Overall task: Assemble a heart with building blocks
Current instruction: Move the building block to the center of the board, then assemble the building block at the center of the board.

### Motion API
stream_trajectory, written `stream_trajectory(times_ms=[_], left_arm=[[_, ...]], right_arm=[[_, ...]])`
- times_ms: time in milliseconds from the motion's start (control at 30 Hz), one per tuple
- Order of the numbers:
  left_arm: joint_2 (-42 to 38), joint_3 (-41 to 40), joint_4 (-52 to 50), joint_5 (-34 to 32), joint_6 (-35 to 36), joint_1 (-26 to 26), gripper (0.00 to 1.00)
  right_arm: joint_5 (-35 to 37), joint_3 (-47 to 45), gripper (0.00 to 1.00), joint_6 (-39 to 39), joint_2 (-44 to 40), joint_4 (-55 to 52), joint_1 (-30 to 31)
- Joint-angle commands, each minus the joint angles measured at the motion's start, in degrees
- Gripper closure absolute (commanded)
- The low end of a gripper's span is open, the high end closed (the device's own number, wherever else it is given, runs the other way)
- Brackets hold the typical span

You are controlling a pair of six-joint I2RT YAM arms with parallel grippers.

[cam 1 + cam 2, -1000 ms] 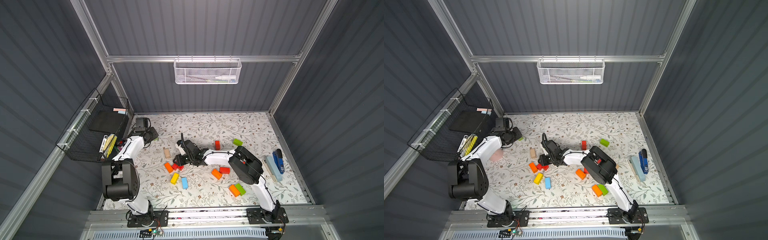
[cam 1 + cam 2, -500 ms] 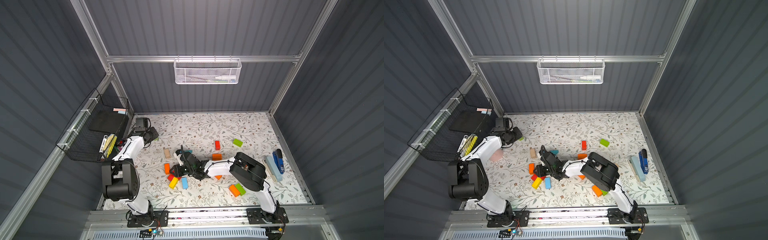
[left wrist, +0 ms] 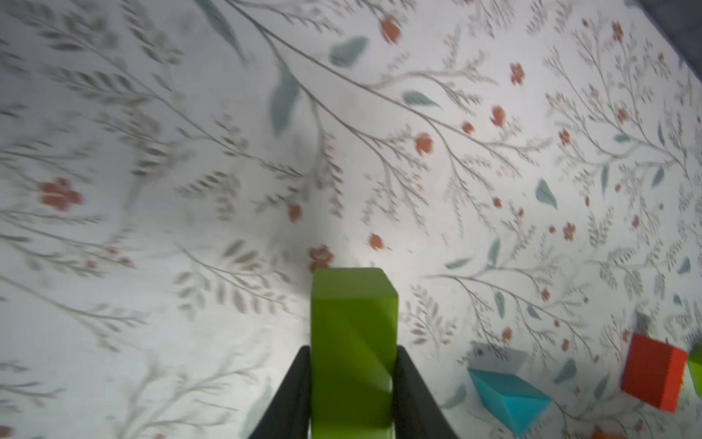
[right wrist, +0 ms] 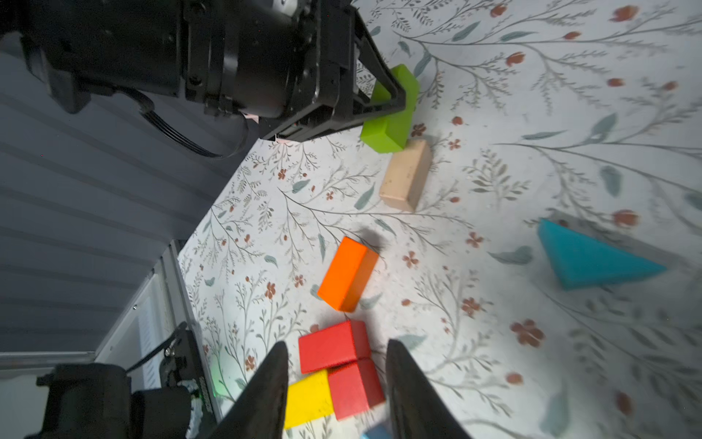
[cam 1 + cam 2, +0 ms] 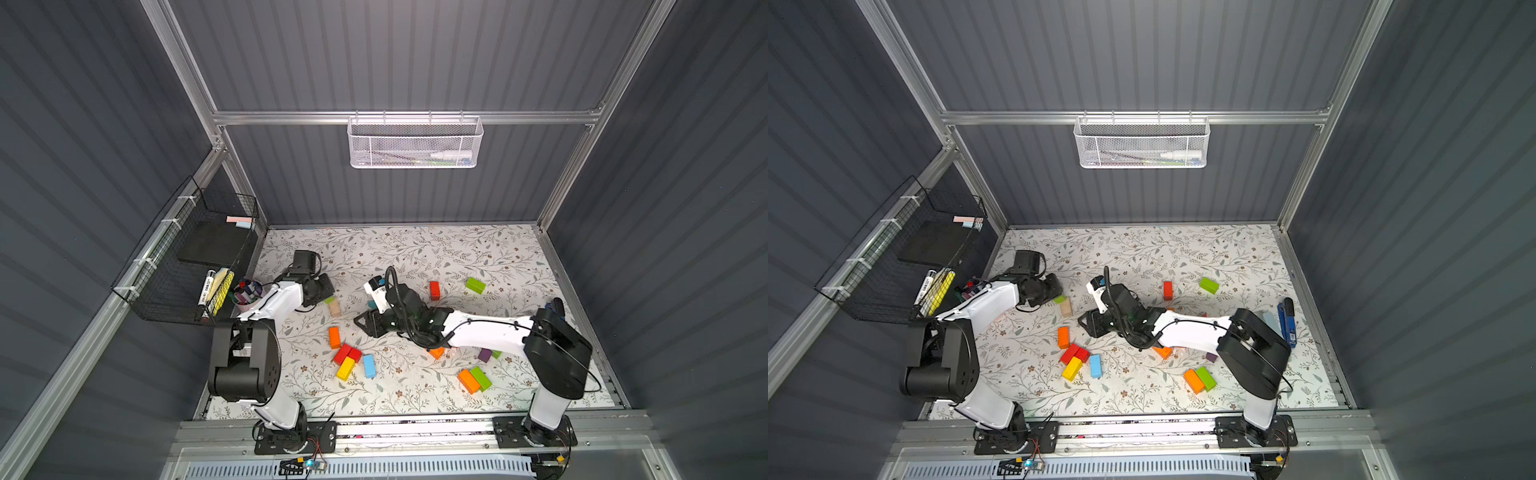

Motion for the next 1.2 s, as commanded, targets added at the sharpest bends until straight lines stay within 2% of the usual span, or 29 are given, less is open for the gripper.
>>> stream_trajectory(times_ms=[0,300,467,667,1167], left_arm=[[-4.0,-2.0,-1.6,0.0,-5.1,-3.5,0.72],[-6.7,-2.2,-4.0,-3.8,-12.7,-11.6,0.73],[-5.7,-3.3,-3.1,-3.9,-14.9,-14.4,0.72],[-1.2,-3.6,-1.1,-4.1,-16.9,-17.5,0.73],[0.2,-5.9,1.2,-4.6,-21.0,-17.2,0.75]], right_arm=[[-1.0,-4.4,0.52,-6.6,-5.4,-6.3,-0.9],[-0.8,-17.9,0.34,-9.5,-22.2,-10.6,-7.9],[-1.8,-22.1,0.3,-10.1,-28.0,-11.4,-11.4],[-1.3,-23.6,0.27,-11.2,-31.1,-13.2,-12.6],[-0.2,-26.0,0.26,-10.2,-34.4,-13.7,-12.8]])
